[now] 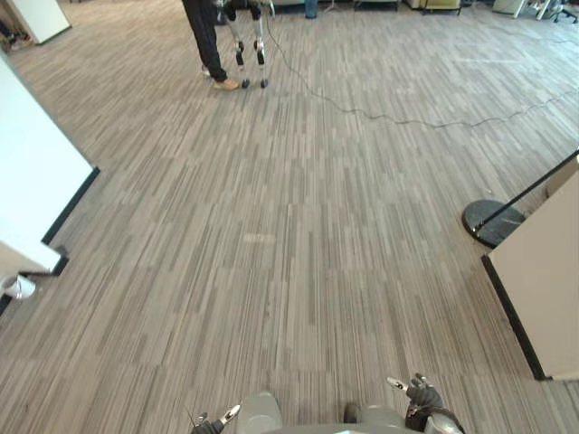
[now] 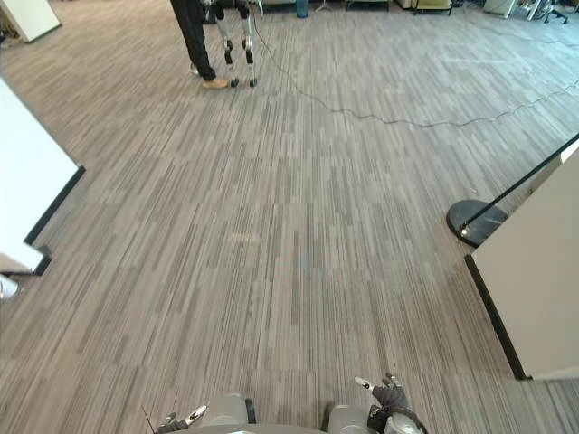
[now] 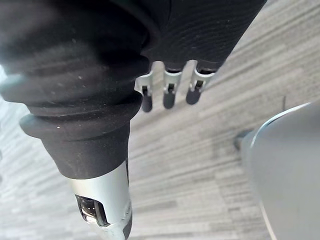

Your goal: Organize washtable

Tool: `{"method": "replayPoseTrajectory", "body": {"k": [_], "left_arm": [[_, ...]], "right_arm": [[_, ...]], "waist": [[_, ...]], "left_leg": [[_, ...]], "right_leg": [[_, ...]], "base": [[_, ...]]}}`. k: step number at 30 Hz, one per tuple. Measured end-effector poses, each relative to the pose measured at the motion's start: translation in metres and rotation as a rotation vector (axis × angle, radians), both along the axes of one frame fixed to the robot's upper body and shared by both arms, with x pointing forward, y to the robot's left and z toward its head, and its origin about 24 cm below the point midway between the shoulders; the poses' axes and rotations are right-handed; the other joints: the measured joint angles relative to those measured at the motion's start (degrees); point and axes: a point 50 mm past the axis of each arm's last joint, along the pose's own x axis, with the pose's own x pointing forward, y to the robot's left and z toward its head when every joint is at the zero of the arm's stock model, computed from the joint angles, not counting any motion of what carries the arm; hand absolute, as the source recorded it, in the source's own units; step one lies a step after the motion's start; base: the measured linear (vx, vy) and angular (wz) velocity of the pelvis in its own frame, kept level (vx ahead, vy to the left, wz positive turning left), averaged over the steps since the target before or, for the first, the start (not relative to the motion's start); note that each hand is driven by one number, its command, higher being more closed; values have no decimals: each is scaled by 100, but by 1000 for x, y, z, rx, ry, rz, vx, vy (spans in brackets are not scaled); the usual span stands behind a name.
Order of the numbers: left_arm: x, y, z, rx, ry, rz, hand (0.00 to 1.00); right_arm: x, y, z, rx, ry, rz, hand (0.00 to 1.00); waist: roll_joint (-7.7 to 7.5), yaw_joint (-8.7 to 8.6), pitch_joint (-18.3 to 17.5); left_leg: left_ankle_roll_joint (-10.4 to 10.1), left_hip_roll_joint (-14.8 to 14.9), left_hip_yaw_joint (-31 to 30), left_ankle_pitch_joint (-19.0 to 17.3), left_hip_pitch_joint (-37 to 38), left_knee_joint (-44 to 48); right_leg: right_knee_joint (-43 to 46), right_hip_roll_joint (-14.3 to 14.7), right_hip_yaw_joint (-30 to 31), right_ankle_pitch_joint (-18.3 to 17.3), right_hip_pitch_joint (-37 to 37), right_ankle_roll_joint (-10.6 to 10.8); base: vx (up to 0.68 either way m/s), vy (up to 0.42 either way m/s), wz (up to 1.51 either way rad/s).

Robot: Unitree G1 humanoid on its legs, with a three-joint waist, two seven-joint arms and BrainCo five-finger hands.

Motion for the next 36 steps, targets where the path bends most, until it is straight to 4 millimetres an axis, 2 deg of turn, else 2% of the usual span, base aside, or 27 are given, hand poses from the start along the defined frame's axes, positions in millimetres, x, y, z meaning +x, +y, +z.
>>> {"method": "replayPoseTrajectory", "body": {"k": [1, 2, 3, 4, 6, 7, 8, 9, 10, 12, 14, 16, 17, 18, 19, 20, 21, 22, 23, 24, 25, 27, 28, 30, 31, 34, 36], "left_arm": [[-4, -1, -1, -5, 13, -1, 0], [-11, -2, -1, -12, 36, -9, 0], [-17, 0, -1, -11, 51, -8, 0], [-18, 8, 0, 11, 58, -31, 0], [-15, 15, 1, 23, 56, -47, 0], [-17, 17, 1, 25, 66, -46, 0], [-19, 18, 1, 27, 73, -42, 0], [-23, 18, 0, 22, 83, -32, 0], [-23, 16, 0, 19, 84, -33, 0], [-18, 14, 0, 16, 77, -68, 0], [-1, 17, 1, 28, 38, -91, 0], [8, 14, 2, 23, 15, -111, 0], [15, 13, 3, 27, -5, -121, 0], [17, 14, 4, 33, -19, -125, 0], [17, 16, 4, 39, -25, -121, 0], [18, 21, 6, 54, -31, -115, 0], [18, 9, 3, 24, -29, -104, 0], [18, 6, 3, 17, -28, -93, 0], [19, 1, 2, 5, -33, -74, 0], [20, 1, 3, 6, -44, -65, 0], [22, 2, 3, 11, -51, -65, 0], [26, 10, 6, 47, -68, -76, 0], [26, 12, 7, 53, -69, -79, 0], [27, 11, 7, 55, -69, -85, 0], [27, 11, 6, 55, -59, -111, 0], [34, 16, 8, 74, -62, -173, 0], [33, 18, 8, 81, -58, -180, 0]], "right_arm": [[0, 0, 0, -1, 1, -1, 0], [-4, 2, -2, 3, 15, -2, 0], [-6, 3, -3, 7, 27, 4, 0], [-9, 12, -6, 28, 46, 25, 0], [-12, 14, -7, 32, 56, 34, 0], [-15, 15, -8, 32, 68, 38, 0], [-16, 15, -9, 33, 77, 46, 0], [-16, 13, -9, 27, 77, 48, 0], [-14, 10, -8, 17, 68, 48, 0], [-14, 3, -7, -4, 66, 59, 0], [-3, 0, -2, -26, 20, 68, 0], [4, -3, 2, -39, -16, 66, 0], [5, -3, 4, -44, -27, 65, 0], [0, -1, 2, -44, -17, 66, 0], [-2, 0, 2, -41, -15, 61, 0], [-4, 3, 1, -30, -15, 52, 0], [-2, -3, 3, -53, -14, 74, 0], [-2, -2, 3, -58, -17, 93, 0], [-1, -8, 4, -79, -16, 104, 0], [-1, -8, 4, -81, -2, 108, 0], [-3, -7, 3, -76, 6, 106, 0], [-5, -1, -1, -56, 28, 108, 0], [-6, 1, -1, -51, 34, 109, 0], [-7, 2, -3, -52, 48, 121, 0], [-5, 4, -3, -71, 51, 161, 0], [-9, 7, -5, -69, 69, 177, 0], [-12, 9, -6, -69, 80, 200, 0]], "waist": [[6, -5, 3], [-83, 19, -7], [-78, 69, -26], [-314, 75, -104], [-529, 51, -209], [-550, -3, -215], [-635, -8, -206], [-564, -9, -150], [-533, -15, -100], [-440, -60, -33], [-377, -165, 15], [-297, -276, 46], [-280, -348, 41], [-313, -327, 13], [-375, -297, -4], [-576, -311, -57], [-261, -262, -74], [-162, -241, -61], [-12, -166, -39], [33, -156, -50], [11, -168, -41], [-241, -159, -21], [-277, -167, -30], [-244, -144, -104], [-277, -73, -138], [-412, -167, -158], [-442, -172, -241]], "left_leg": [[-81, -19, -96, 63, -50, -595], [-123, -155, -251, 800, -5, -1068], [60, -326, -242, 910, 45, -1034], [116, -472, -183, 501, -43, -792], [354, -727, -181, 19, -79, -443], [439, -852, -110, -177, 44, -334], [557, -934, 51, -357, 294, -287], [663, -988, 231, -573, 711, -282], [691, -985, 341, -734, 1081, -323], [692, -983, 467, -867, 1784, -638], [600, -938, 626, -818, 2569, -1316], [548, -826, 645, -789, 2904, -1573], [486, -781, 670, -776, 3096, -1744], [220, -845, 683, -801, 3335, -1922], [98, -915, 643, -825, 3443, -1884], [4, -920, 493, -852, 3384, -1389], [-175, -440, 129, -559, 2889, 52], [-147, -292, -35, -276, 2622, 666], [-118, 48, -309, 39, 2109, 1797], [-147, 278, -401, -137, 1756, 2140], [-183, 336, -390, -206, 1635, 2045], [-263, 181, -332, -416, 1456, 672], [-266, 149, -374, -413, 1445, 197], [-502, -40, -811, -41, 1460, -1454], [-555, -170, -828, 348, 1596, -1602], [-459, -334, -798, 289, 1823, -1609], [-450, -465, -732, 285, 2003, -1690]], "right_leg": [[8, -25, 51, -136, 98, 72], [13, -169, 192, -396, 302, 233], [-32, -244, 280, -465, 394, 236], [71, -384, 330, -453, 396, 200], [1213, -527, 441, -421, -30, 290], [1839, -652, 504, -335, -188, 530], [2621, -771, 650, -53, -420, 944], [3649, -877, 753, 517, -762, 1380], [4401, -902, 665, 608, -1045, 1346], [5261, -929, 114, 325, -1579, 820], [4732, -862, -782, -65, -2247, 149], [3652, -811, -1337, -130, -2426, 7], [2436, -808, -1723, -11, -2394, -67], [1436, -748, -1909, 604, -2371, -169], [1260, -738, -1889, 907, -2374, -258], [1324, -708, -1695, 1237, -2392, -595], [1567, -503, -1810, 854, -2190, -538], [1529, -425, -1822, 729, -2079, -560], [1475, -213, -1841, 543, -1866, -651], [1382, -77, -1859, 432, -1638, -692], [1277, -35, -1858, 428, -1492, -689], [718, -53, -1736, 464, -918, -631], [618, -62, -1702, 481, -829, -603], [520, -32, -1518, 467, -764, -449], [521, -52, -1245, 414, -701, -213], [306, -252, -1200, 478, -396, -104], [61, -337, -1106, 596, -215, 88]], "base": [[539, 322, -52], [496, 304, -40], [754, 410, -34], [662, 308, -11], [635, 253, 13], [600, 244, 14], [690, 248, -15], [555, 175, -49], [624, 179, -63], [475, 71, -49], [571, -12, -36], [370, -55, 6], [462, -77, 23], [483, -78, 21], [452, -68, 22], [668, -166, 7], [665, -183, 3], [732, -183, -26], [504, -66, -30], [482, -38, -29], [477, -32, -20], [531, -12, -17], [439, 54, -36], [297, 121, -67], [286, 134, -64], [202, 154, -8], [121, 150, -4]]}}
